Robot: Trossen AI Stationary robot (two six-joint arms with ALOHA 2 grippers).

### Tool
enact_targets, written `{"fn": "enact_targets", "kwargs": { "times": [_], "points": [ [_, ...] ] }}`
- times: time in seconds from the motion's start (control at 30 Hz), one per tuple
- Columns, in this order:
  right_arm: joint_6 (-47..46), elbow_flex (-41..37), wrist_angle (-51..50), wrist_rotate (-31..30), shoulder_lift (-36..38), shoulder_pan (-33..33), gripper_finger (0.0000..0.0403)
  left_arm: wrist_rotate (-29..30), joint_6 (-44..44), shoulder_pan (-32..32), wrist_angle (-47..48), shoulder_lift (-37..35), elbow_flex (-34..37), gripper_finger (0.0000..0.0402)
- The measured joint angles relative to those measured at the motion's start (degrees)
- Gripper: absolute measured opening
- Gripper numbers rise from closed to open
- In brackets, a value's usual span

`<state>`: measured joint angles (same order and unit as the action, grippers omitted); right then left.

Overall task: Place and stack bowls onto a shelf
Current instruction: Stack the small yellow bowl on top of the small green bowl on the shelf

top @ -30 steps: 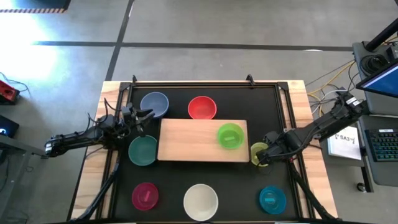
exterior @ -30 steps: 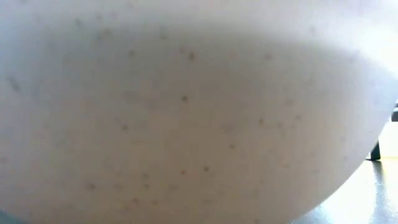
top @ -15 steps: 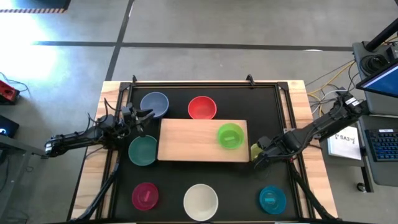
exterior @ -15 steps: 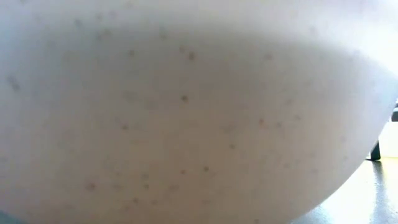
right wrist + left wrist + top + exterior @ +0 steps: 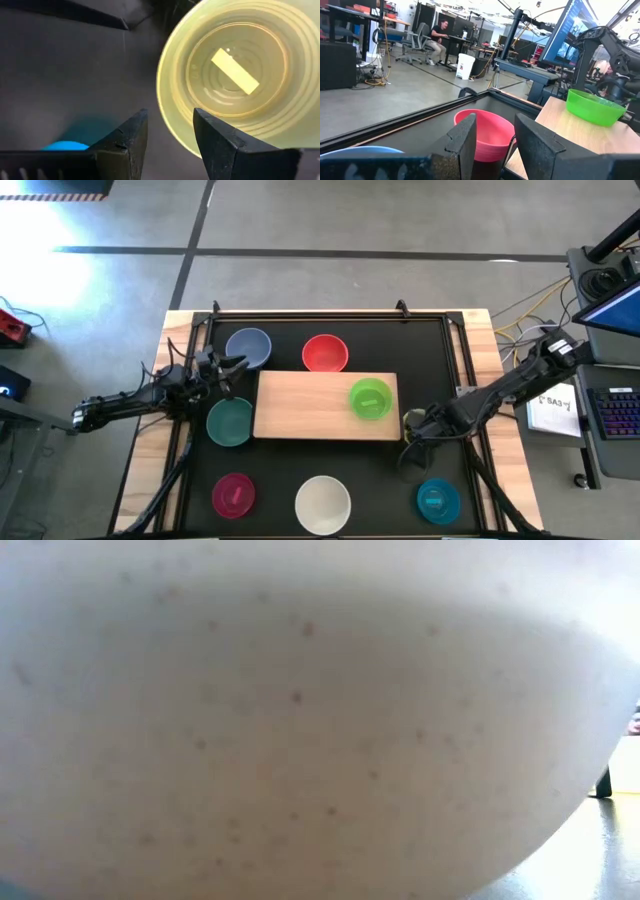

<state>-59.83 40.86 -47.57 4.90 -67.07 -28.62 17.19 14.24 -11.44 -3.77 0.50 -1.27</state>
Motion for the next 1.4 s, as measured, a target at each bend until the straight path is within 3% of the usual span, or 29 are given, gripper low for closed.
{"fn": "enact_targets", "kwargs": {
  "times": [0.57,0.7,0.9,1.4],
  "points": [
    [8.00,-0.02,-0.09,-0.07,-6.67,0.00,0.0141,0.00,0.00,-0.02,0.00,0.01,0.01,0.0116],
    [7.98,-0.04,-0.15,0.05,-6.55,0.00,0.0110,0.00,0.00,-0.01,0.01,0.00,0.01,0.0116],
    [6.43,-0.04,-0.24,1.39,-6.51,0.00,0.0021,0.00,0.00,-0.02,0.00,0.01,0.01,0.0116],
    [-1.21,1.44,0.02,1.65,-0.32,0.00,0.0008,-0.01,0.00,0.00,0.00,0.01,0.01,0.0116]
  ]
}}
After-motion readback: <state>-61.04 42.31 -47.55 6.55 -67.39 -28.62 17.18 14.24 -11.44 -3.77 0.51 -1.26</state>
